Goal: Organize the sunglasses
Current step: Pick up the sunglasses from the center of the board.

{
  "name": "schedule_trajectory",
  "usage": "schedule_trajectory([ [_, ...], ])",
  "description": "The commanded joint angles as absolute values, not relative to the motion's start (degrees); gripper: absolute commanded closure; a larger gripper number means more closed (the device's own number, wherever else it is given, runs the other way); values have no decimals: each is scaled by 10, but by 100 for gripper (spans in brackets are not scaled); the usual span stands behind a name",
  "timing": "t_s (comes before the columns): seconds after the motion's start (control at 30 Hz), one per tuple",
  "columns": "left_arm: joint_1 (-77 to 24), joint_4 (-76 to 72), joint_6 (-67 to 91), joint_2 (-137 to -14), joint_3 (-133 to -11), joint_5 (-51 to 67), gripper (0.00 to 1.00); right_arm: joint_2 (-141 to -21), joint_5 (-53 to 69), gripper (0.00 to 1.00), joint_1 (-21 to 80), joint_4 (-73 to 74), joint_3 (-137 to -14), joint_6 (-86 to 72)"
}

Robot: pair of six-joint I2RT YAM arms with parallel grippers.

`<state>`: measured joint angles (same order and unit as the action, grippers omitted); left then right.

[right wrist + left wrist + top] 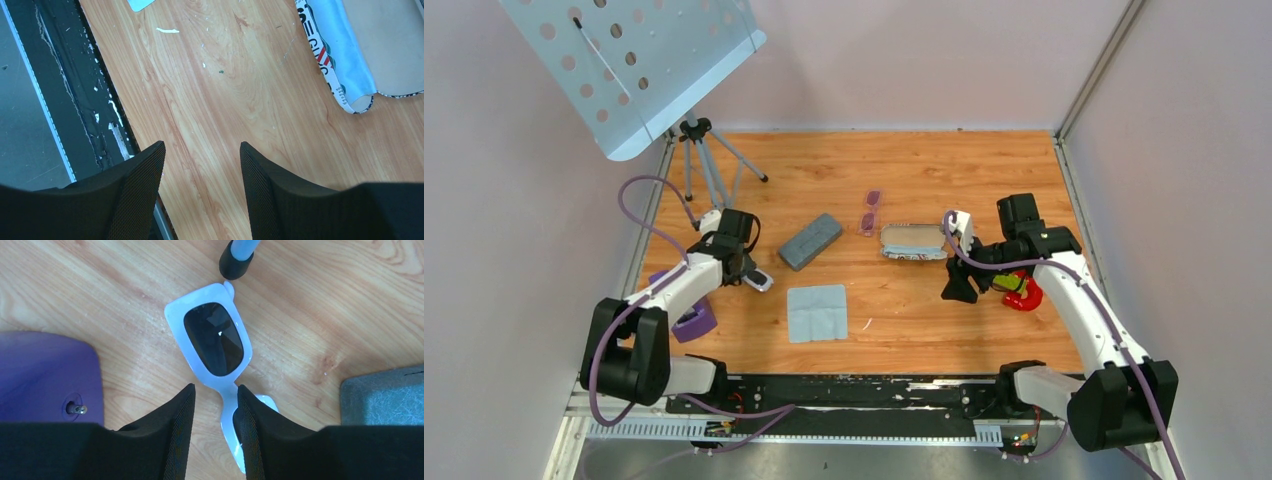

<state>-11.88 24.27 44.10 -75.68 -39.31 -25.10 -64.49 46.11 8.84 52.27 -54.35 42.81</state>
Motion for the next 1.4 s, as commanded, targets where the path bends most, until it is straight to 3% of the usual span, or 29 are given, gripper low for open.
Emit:
schedule_trajectory([
  [0.0, -114, 227, 464, -754, -373, -227, 59, -645, 483, 39, 82, 528, -537, 424],
  [0.33, -114, 209, 486, -754, -361, -210, 71, -641, 480, 39, 83, 527, -529, 422],
  [0.57, -114, 221, 445, -723, -360, -192, 90, -651, 486, 39, 83, 522, -526, 419],
  [0.8, -114, 213, 407, -666, -348, -141, 95, -653, 494, 39, 83, 516, -528, 409],
  [1.13, -119, 112, 310, -648, -361, 187, 100, -635, 505, 40, 85, 536, -572, 429],
  [1.27, -168, 105, 269, -621, -379, 190, 100, -650, 504, 42, 85, 596, -634, 505],
  [1.37, -189, 44, 289, -634, -371, 263, 100, -667, 508, 43, 86, 629, -684, 554],
])
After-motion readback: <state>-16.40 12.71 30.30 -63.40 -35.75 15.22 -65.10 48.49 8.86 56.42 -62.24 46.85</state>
